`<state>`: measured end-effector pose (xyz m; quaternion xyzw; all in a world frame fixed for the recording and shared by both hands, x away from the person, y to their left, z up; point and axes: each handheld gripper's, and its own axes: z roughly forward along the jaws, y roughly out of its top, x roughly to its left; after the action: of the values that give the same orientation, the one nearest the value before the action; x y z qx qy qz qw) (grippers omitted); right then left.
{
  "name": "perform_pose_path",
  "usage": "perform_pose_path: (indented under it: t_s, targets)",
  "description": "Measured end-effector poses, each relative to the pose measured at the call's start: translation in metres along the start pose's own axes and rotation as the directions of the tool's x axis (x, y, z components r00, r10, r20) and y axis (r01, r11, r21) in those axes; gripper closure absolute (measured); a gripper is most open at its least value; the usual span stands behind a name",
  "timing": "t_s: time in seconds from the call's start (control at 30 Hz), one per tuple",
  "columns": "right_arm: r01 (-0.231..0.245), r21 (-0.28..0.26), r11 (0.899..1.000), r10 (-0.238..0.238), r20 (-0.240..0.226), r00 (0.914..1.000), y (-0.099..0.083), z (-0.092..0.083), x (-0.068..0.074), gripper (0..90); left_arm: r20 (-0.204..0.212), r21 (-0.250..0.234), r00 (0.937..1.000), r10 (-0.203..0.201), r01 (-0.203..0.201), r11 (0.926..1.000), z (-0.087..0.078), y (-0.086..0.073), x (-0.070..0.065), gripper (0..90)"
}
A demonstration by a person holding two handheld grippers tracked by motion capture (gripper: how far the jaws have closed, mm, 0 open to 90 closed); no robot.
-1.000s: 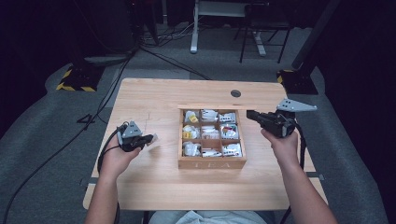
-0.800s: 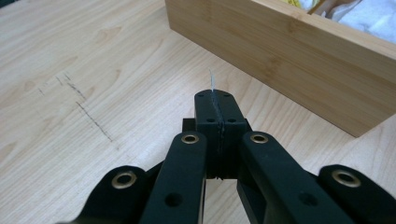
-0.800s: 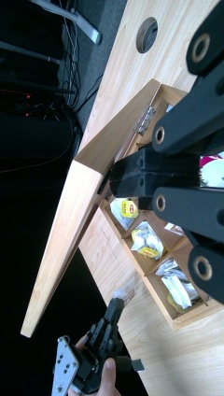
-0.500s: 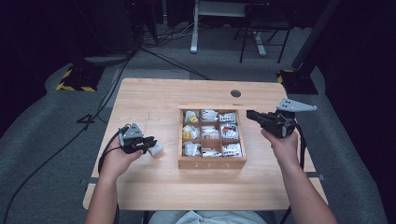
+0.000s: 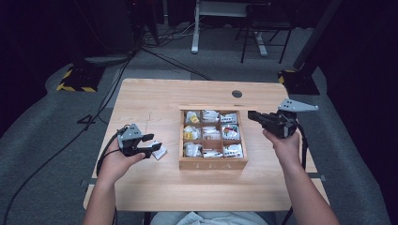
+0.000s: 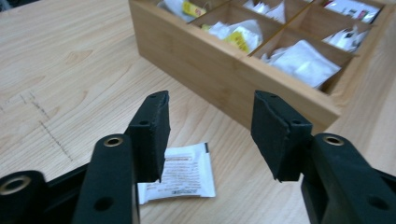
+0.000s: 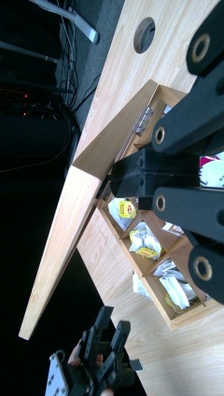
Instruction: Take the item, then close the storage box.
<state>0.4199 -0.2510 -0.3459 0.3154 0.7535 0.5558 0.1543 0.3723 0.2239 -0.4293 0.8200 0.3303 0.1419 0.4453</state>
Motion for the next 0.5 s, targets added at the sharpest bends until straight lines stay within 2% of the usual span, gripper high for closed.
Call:
perform_pose_path:
  t_s: [0.13, 0.33, 0.47, 0.5]
  targets:
    - [-0.004, 0.001, 1.0, 0.004, -0.001, 1.0, 0.0, 0.0, 0.0, 89.9, 0.007, -0.007, 1.0, 0.002, -0.002, 1.0, -0.004, 0.002, -0.006, 43.0]
    - [-0.005, 0.016, 1.0, 0.005, -0.004, 1.0, -0.001, -0.001, 0.001, 89.9, -0.002, 0.026, 0.9996, 0.029, -0.029, 0.9993, -0.012, 0.0, -0.017, 38.3]
    - [-0.007, 0.03, 1.0, 0.007, -0.001, 1.0, -0.001, -0.002, 0.002, 89.9, -0.012, 0.036, 0.9998, 0.017, -0.017, 0.9992, -0.015, -0.007, -0.016, 37.4]
    - [-0.01, 0.033, 0.999, 0.01, 0.0, 1.0, -0.001, -0.002, 0.003, 89.9, -0.024, 0.043, 0.9997, -0.002, 0.003, 0.9991, -0.016, -0.014, -0.013, 36.4]
